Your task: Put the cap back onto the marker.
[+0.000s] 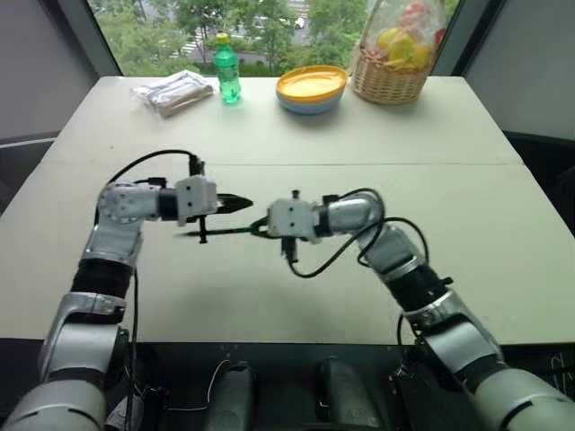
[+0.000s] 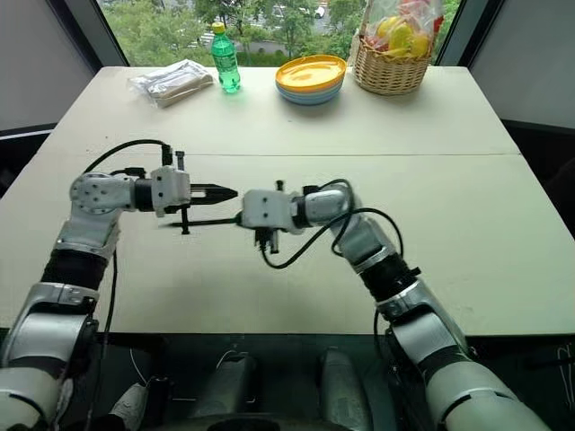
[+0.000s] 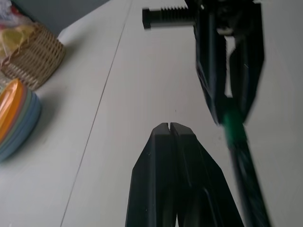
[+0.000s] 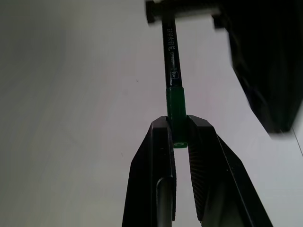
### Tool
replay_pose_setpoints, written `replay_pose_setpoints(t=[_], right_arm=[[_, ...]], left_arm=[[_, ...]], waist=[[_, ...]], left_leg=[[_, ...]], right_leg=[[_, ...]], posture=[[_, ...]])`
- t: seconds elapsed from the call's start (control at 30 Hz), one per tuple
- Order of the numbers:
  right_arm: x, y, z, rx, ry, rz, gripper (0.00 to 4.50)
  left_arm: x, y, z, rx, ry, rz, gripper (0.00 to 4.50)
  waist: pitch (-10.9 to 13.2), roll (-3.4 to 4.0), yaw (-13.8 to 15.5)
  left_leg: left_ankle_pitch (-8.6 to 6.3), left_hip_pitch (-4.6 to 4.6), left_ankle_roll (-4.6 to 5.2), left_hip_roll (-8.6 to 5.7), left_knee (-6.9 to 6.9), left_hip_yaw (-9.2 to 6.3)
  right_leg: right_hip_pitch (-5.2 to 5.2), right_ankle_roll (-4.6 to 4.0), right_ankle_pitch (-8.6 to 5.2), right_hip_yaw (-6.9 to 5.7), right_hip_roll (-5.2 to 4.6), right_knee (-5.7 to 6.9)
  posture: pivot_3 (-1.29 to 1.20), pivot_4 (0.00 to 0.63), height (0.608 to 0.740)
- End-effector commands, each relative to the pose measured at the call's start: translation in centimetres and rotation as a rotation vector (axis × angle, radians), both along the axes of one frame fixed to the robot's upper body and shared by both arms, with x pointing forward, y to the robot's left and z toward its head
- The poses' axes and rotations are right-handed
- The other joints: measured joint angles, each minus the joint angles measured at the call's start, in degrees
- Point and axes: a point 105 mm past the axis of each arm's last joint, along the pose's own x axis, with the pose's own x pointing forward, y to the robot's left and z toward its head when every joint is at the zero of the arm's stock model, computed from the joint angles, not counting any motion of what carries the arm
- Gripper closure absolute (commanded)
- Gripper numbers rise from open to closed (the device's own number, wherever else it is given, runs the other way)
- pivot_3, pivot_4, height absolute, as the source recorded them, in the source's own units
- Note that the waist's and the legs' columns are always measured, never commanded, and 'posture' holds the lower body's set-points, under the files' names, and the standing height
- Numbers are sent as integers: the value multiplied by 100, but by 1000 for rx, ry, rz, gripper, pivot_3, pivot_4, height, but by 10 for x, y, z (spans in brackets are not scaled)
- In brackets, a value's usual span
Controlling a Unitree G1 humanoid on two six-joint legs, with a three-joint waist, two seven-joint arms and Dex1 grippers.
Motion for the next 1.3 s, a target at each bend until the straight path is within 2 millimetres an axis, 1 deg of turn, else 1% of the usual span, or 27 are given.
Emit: replay_pose_setpoints(t=[0.03,0.2,0.3,0.47,0.57,0.6,0.8,0.97,1.03,1.17,1.23,1.3], right_arm=[[0,-8,17,26,-47,14,4366],[-2,-6,17,24,-47,25,4366],[4,-10,17,23,-49,-3,4366],[15,-22,11,-11,-60,-46,4366],[27,-35,5,-33,-69,-107,4366],[34,-42,3,-32,-65,-151,4366],[57,-77,-5,-18,-37,-339,4366],[69,-111,0,31,19,-503,4366],[71,-120,2,46,33,-551,4366],[73,-152,11,124,69,-740,4366],[67,-175,13,161,63,-878,4366],[58,-188,16,185,41,-961,4366]], left_arm=[[-2,10,12,-21,-44,23,4450],[-4,9,9,-19,-37,23,4450],[-5,13,7,-18,-27,35,4450],[-5,18,5,-28,-5,69,4450],[-3,23,6,-73,26,125,4450],[-2,27,7,-106,43,165,4450],[-3,40,13,-273,113,325,4450],[-9,50,15,-414,178,463,4450],[-11,53,14,-449,200,508,4450],[-17,59,6,-487,225,603,4450],[-18,65,2,-524,237,671,4450],[-20,66,-1,-551,250,706,4450]], waist=[[0,0,3],[0,0,16],[0,0,16],[0,0,13],[0,0,14],[0,0,14],[0,0,12],[0,0,21],[0,0,26],[0,0,34],[0,0,50],[0,0,75]], left_leg=[[0,1,0,0,1,2],[0,4,0,0,3,-1],[0,3,0,0,3,-1],[0,4,0,0,2,0],[0,3,0,0,2,0],[0,3,0,0,2,1],[0,3,0,1,-1,1],[0,3,0,2,-2,1],[0,3,0,1,-2,1],[0,4,0,2,-3,0],[0,2,0,1,-5,-1],[0,0,0,1,-5,-3]], right_leg=[[1,1,0,2,-1,0],[3,0,0,2,2,2],[3,0,0,2,3,1],[3,0,0,3,2,1],[3,1,0,3,2,1],[3,0,0,3,1,1],[1,0,0,6,1,0],[2,0,0,7,-1,-1],[2,0,0,7,-2,-1],[2,0,0,8,-3,-1],[2,0,0,8,-4,-5],[3,0,0,9,-6,-6]], posture=[[0,150,740],[0,150,740],[0,150,740],[0,150,740],[0,150,740],[0,150,740],[0,150,740],[0,150,740],[0,150,740],[0,150,740],[0,150,740],[0,150,740]])
